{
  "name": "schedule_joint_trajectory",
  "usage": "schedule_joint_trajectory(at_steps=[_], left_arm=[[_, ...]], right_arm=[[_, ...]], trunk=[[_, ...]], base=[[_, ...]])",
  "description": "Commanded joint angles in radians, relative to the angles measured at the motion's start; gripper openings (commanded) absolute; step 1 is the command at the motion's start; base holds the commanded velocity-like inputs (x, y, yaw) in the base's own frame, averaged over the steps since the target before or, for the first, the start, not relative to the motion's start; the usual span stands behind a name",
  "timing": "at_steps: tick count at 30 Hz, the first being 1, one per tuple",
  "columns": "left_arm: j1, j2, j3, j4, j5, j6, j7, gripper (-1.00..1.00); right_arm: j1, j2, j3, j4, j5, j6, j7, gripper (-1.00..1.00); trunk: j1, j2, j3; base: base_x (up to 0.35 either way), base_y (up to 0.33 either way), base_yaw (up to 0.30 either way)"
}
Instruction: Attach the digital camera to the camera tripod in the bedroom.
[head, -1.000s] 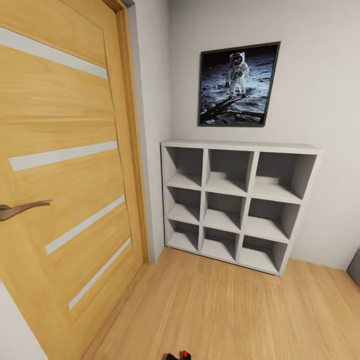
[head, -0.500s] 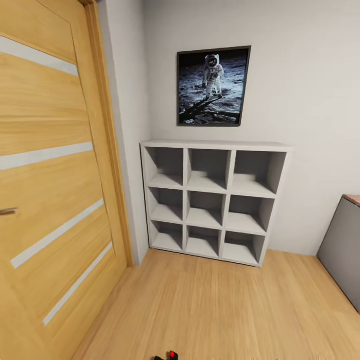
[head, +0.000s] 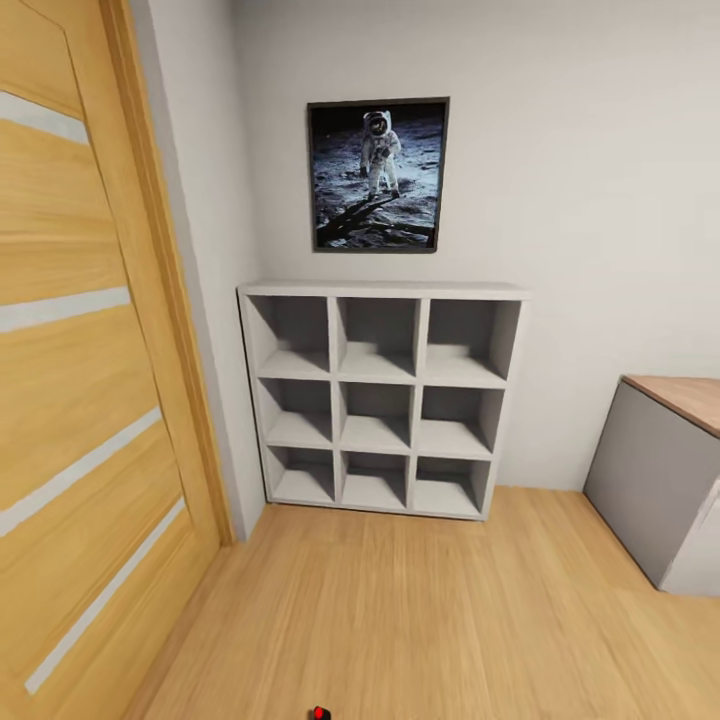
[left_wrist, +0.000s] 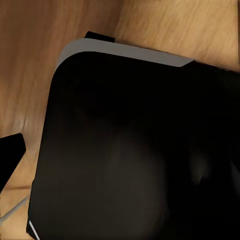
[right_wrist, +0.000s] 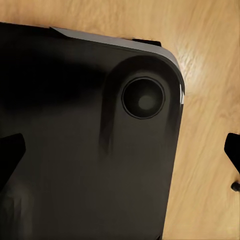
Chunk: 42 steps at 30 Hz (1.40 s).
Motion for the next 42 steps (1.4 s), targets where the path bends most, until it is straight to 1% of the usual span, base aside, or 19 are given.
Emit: schedule_joint_trajectory(at_steps=[1, 35, 42], left_arm=[[0.000, 0.000, 0.003, 0.000, 0.004, -0.002, 0.000, 1.00], [0.000, 0.000, 0.003, -0.001, 0.004, -0.002, 0.000, 1.00], [0.000, -0.001, 0.004, -0.002, 0.005, -0.002, 0.001, 1.00]], right_arm=[[-0.001, 0.000, -0.002, 0.002, 0.009, -0.004, -0.001, 1.00], [-0.001, -0.001, -0.002, 0.002, 0.010, -0.004, -0.001, 1.00], [-0.001, -0.001, -0.001, 0.002, 0.011, -0.004, -0.002, 1.00]], trunk=[[0.000, 0.000, -0.001], [0.000, 0.000, -0.001], [0.000, 0.000, -0.001]], base=[[0.000, 0.000, -0.247], [0.000, 0.000, -0.247], [0.000, 0.000, -0.119]])
